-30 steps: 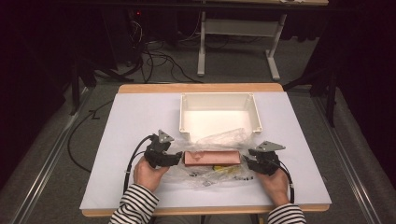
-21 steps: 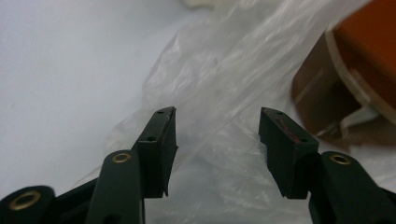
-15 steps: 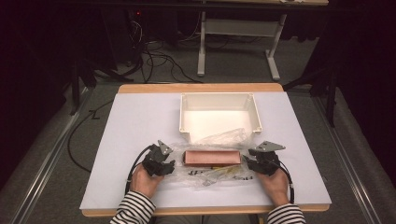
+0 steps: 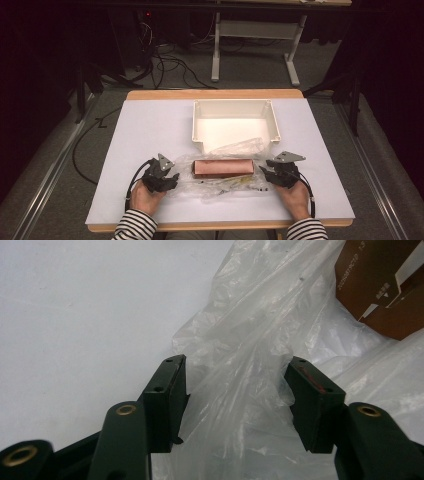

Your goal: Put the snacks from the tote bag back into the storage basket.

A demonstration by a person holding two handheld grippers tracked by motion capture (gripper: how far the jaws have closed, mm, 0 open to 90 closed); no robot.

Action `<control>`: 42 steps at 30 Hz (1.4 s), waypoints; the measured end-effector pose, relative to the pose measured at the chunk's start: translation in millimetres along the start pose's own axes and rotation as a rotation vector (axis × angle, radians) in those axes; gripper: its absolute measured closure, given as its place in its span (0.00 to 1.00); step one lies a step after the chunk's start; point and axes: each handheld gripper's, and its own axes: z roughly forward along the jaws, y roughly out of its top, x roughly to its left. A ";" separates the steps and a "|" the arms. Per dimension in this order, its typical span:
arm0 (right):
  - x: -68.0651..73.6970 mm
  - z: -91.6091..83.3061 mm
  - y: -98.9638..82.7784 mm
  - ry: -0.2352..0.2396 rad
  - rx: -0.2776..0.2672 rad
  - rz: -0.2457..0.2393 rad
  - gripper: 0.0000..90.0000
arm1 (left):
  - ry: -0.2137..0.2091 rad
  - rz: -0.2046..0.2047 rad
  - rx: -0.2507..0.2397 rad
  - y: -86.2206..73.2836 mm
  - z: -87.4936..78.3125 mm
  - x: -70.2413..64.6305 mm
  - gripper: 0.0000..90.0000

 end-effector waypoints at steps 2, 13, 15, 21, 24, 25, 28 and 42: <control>-0.1 -2.9 -2.2 0.007 0.002 0.022 0.66 | -0.003 -0.005 0.002 0.3 -0.2 -0.2 0.51; 8.5 -26.6 -2.0 0.025 -0.010 0.031 0.60 | -0.062 -0.021 -0.064 11.2 -10.1 1.8 0.47; 8.1 -34.1 4.4 0.033 -0.057 0.044 0.59 | -0.061 -0.022 -0.088 16.5 -14.1 1.1 0.47; 10.4 -46.2 25.4 0.014 -0.130 0.016 0.57 | -0.039 -0.003 -0.153 27.4 -16.4 -3.5 0.49; 14.0 -48.6 37.3 0.020 -0.155 0.007 0.55 | -0.055 -0.016 -0.133 30.9 -8.0 -3.8 0.50; 15.4 -47.3 45.0 0.038 -0.145 0.004 0.55 | -0.068 -0.024 -0.120 31.9 -2.5 -4.3 0.50; 19.6 -41.6 54.1 0.050 -0.127 -0.005 0.53 | -0.077 -0.029 -0.105 32.7 4.1 -4.8 0.53; 0.8 -2.9 38.3 0.063 0.040 0.061 0.72 | -0.092 -0.032 -0.068 33.1 17.6 -6.1 0.60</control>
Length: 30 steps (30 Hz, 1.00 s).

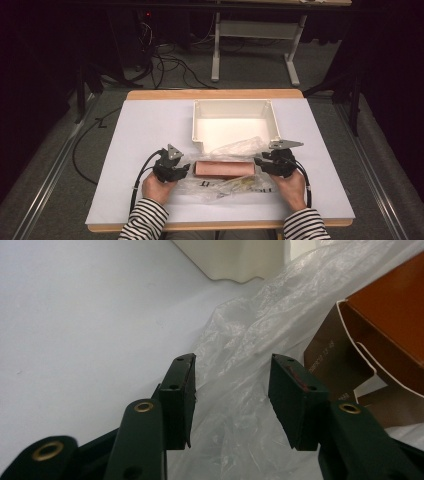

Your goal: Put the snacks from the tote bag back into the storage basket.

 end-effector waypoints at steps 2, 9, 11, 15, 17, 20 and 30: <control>0.1 1.0 -3.1 0.005 0.014 -0.007 0.78 | 0.002 0.006 0.005 -1.1 2.4 -1.7 0.60; 11.6 -2.3 -31.7 -0.100 0.032 -0.142 0.85 | 0.003 -0.008 -0.003 -13.9 4.3 -1.6 0.61; 12.4 -4.3 -35.9 -0.112 0.026 -0.149 0.85 | 0.010 0.002 -0.002 -15.2 2.9 -1.2 0.61; 5.1 -14.2 -50.9 -0.111 -0.007 -0.082 0.84 | 0.016 0.006 -0.032 -22.9 0.6 4.3 0.58; 5.2 -15.7 -55.0 -0.122 -0.024 -0.078 0.84 | 0.017 -0.004 -0.047 -25.9 0.4 7.9 0.56; 6.3 -18.4 -57.4 -0.131 -0.023 -0.058 0.84 | 0.018 0.002 -0.060 -28.2 0.4 10.8 0.54; 4.0 -26.9 -61.8 -0.120 -0.001 -0.023 0.79 | 0.004 -0.010 -0.076 -29.9 2.2 20.0 0.48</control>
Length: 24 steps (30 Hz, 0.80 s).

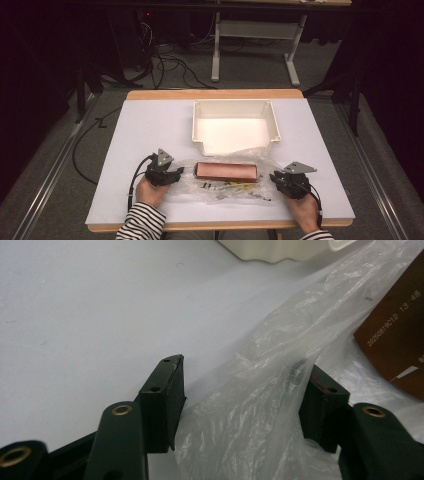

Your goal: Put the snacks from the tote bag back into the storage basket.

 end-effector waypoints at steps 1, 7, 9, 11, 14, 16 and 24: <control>0.0 0.0 0.0 0.000 0.000 0.000 0.79 | 0.000 0.000 0.000 0.0 0.0 0.0 0.48; -3.7 -2.2 7.0 0.046 -0.029 -0.007 0.65 | -0.008 -0.018 -0.004 -0.9 0.7 3.0 0.44; -3.3 -5.8 10.7 0.067 -0.063 0.000 0.63 | -0.009 -0.022 -0.006 -1.3 0.8 3.1 0.44; -2.5 -8.1 14.3 0.068 -0.100 -0.025 0.60 | 0.001 -0.017 -0.010 -1.8 0.7 2.1 0.43; -2.2 -9.0 20.8 0.077 -0.122 -0.050 0.56 | -0.003 -0.025 -0.012 -2.3 0.8 3.0 0.42; -2.2 -10.5 27.2 0.101 -0.131 -0.036 0.54 | 0.001 -0.022 -0.013 -2.5 0.7 2.6 0.42; 3.3 -25.3 46.9 0.147 -0.157 -0.054 0.48 | 0.013 -0.004 -0.024 -3.3 -0.3 -0.2 0.41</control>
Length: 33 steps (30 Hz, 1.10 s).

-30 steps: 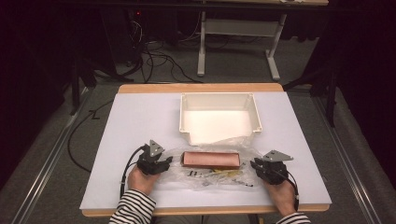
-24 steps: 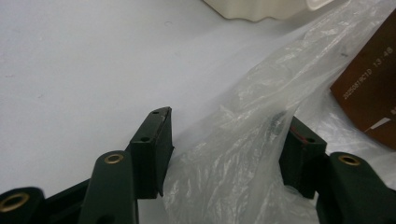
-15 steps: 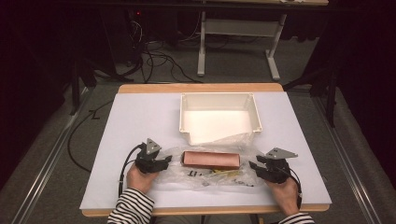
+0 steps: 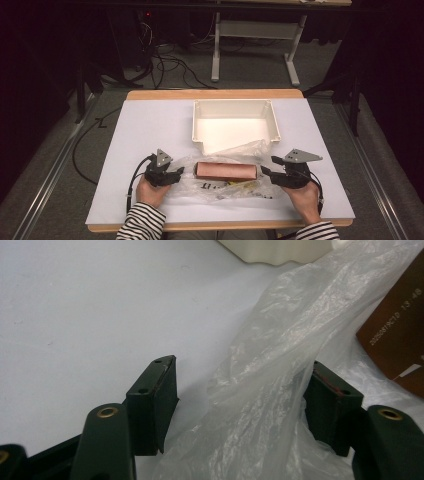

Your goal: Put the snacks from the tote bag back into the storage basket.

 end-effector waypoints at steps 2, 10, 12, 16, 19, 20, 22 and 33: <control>2.9 -1.4 5.8 0.011 -0.003 -0.017 0.47 | 0.000 0.003 -0.001 -0.1 -0.3 -0.4 0.41; 12.3 5.7 19.9 0.053 0.004 -0.057 0.45 | -0.010 -0.013 -0.055 -2.5 -5.4 1.4 0.39; 15.9 8.6 22.5 0.067 0.011 -0.061 0.45 | -0.013 -0.009 -0.049 -2.3 -5.2 1.9 0.38; 23.9 15.0 28.6 0.088 0.024 -0.107 0.45 | -0.017 -0.015 -0.059 -2.8 -6.1 2.4 0.36; 28.8 22.7 36.0 0.114 0.033 -0.129 0.44 | -0.019 -0.026 -0.066 -3.0 -6.2 3.0 0.34; 30.3 25.0 37.4 0.125 0.038 -0.131 0.44 | -0.017 -0.028 -0.065 -2.9 -6.0 2.9 0.34; 33.7 30.0 39.8 0.149 0.050 -0.145 0.44 | -0.015 -0.025 -0.060 -2.8 -6.0 3.3 0.34; 39.8 45.4 44.2 0.196 0.087 -0.171 0.40 | -0.020 -0.035 -0.066 -3.0 -6.0 3.8 0.33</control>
